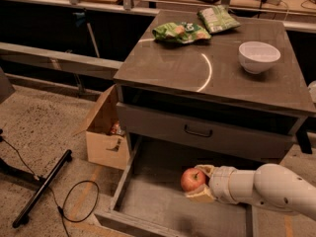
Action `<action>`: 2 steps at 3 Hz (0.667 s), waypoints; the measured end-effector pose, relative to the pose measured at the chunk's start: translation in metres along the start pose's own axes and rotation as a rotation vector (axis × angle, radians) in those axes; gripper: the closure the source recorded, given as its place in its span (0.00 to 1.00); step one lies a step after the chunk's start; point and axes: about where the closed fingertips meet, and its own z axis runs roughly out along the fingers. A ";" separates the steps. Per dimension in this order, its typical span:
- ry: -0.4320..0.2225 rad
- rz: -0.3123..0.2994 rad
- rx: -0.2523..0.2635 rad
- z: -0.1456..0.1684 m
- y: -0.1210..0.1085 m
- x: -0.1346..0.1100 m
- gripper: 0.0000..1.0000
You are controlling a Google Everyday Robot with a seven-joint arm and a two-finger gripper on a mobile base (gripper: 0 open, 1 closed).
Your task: Place apple into middle drawer
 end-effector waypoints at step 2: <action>0.000 -0.099 -0.003 0.076 -0.008 0.050 1.00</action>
Offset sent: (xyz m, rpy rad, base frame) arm 0.0445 0.0135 -0.1372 -0.0891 -0.0750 0.0736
